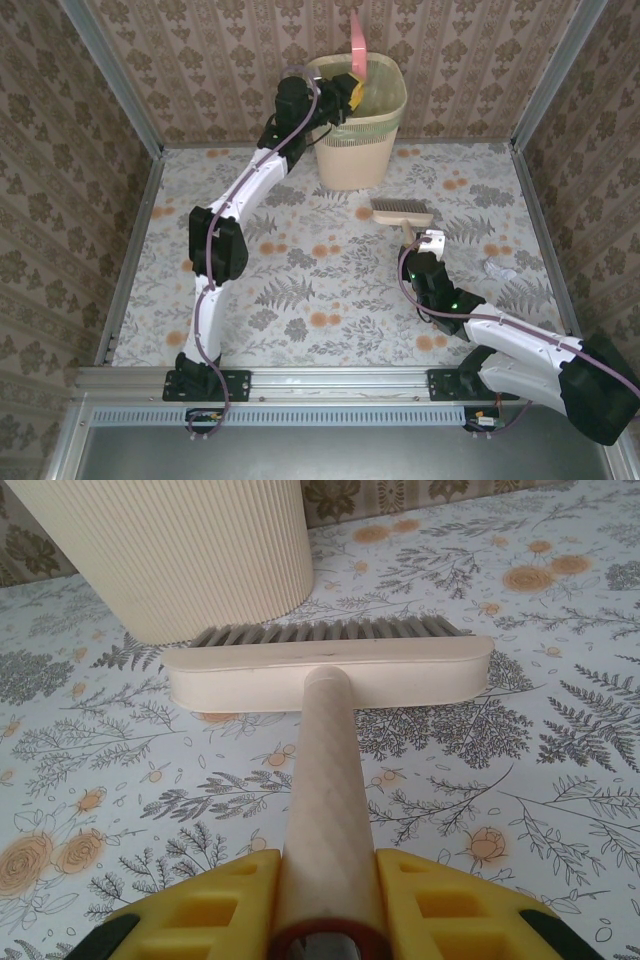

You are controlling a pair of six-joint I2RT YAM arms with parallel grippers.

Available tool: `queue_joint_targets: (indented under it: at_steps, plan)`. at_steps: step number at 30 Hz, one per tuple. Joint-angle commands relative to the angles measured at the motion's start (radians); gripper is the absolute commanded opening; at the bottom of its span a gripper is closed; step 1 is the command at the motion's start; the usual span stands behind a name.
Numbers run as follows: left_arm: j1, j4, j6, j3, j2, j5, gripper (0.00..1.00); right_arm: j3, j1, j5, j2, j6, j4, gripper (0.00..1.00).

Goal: Sweep away the paper scraps from the table

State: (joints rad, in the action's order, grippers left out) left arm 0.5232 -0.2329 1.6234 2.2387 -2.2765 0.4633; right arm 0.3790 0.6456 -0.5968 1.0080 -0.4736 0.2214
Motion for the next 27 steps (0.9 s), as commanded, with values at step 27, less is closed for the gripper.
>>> queue_joint_targets:
  at_steps: [27]
  plan:
    - [0.114,0.356,-0.607,-0.210,0.427,0.166,0.00,0.033,-0.004,-0.073,-0.022,-0.001,-0.003,0.00]
